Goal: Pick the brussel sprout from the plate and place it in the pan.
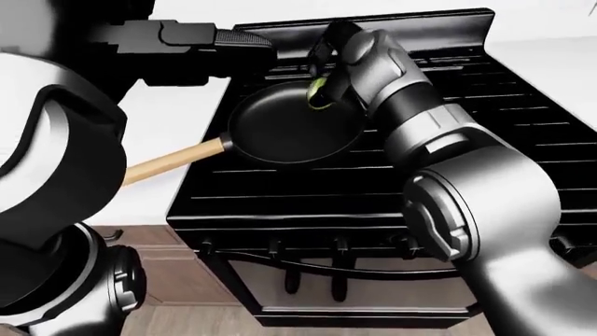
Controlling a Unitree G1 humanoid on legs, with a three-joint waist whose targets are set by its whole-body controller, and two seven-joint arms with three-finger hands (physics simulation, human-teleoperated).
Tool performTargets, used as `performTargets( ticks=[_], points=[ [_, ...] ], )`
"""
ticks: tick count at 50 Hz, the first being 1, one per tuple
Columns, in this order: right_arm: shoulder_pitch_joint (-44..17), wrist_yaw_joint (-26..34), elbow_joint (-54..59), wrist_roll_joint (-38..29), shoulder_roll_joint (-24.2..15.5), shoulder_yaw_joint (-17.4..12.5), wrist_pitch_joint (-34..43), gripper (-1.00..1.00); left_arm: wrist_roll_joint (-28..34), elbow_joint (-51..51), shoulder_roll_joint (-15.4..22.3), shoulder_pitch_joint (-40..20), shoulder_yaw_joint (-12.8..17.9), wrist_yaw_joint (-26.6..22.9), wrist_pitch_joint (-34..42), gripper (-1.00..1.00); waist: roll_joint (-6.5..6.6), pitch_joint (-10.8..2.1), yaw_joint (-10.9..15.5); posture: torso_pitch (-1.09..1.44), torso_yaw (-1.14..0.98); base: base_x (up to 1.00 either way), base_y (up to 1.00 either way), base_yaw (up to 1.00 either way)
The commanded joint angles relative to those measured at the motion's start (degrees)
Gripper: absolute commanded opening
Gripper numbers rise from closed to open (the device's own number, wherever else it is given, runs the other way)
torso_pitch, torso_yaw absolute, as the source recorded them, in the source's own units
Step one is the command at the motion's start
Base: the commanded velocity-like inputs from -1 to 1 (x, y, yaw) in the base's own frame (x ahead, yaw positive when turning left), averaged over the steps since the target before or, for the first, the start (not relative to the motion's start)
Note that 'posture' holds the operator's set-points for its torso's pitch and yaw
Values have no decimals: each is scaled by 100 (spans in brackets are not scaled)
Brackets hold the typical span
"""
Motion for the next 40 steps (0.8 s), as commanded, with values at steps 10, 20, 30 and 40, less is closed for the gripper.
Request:
performTargets(
  ticks=[10,20,30,40],
  points=[
    [-55,-1246,-246,341,138,-143,-729,-100,86,-57,18,-168,117,1,-77,100,-10,-194,11,0,0,0,0,0],
    [108,-1770,-257,970,331,-325,-1093,-100,21,-52,46,-188,134,45,-81,100,-25,-200,13,0,0,0,0,0],
    [181,-1802,-255,1175,475,-229,-1112,-100,8,-50,49,-195,124,54,-86,100,-31,-197,8,0,0,0,0,0],
    [322,-1773,-251,1237,623,-161,-1093,-100,-16,-60,60,-189,124,62,-98,100,-22,-201,9,0,0,0,0,0]
  ],
)
